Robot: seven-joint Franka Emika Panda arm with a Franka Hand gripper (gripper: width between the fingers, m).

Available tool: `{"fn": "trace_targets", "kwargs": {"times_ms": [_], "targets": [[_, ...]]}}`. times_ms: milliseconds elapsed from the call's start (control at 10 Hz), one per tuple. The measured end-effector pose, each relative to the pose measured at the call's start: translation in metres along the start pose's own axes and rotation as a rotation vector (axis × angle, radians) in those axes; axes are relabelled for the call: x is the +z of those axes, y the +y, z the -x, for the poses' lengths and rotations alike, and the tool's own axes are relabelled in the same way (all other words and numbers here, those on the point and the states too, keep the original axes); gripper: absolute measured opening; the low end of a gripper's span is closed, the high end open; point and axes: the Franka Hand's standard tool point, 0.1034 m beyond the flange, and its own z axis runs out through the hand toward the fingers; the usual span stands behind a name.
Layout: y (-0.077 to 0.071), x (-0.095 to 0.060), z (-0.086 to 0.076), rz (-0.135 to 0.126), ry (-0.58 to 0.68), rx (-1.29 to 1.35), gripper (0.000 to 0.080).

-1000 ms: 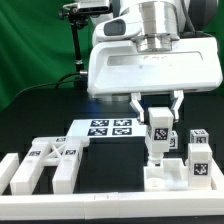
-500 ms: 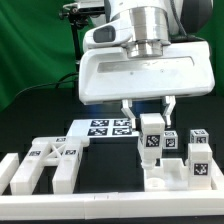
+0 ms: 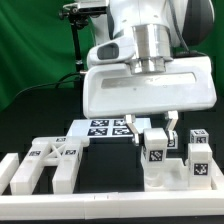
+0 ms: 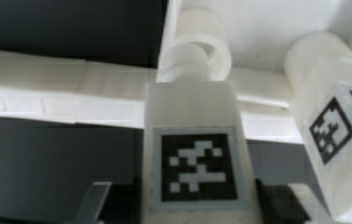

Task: Assemble chair

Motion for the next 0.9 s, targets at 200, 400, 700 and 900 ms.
{"fn": "trace_targets", "kwargs": {"times_ms": [200, 400, 700, 900], "targets": [[-0.0042, 0.0053, 0.0002, -0.003, -0.002, -0.004, 0.0285], [-0.0024, 0.0107, 0.0024, 0.005, 0.016, -0.006, 0.0285], [-0.0014, 0.0119, 0.0010, 0.031, 0.103, -0.011, 0.0286], [-0.0014, 0.0119, 0.0011, 0.030, 0.102, -0.011, 0.0286]]}}
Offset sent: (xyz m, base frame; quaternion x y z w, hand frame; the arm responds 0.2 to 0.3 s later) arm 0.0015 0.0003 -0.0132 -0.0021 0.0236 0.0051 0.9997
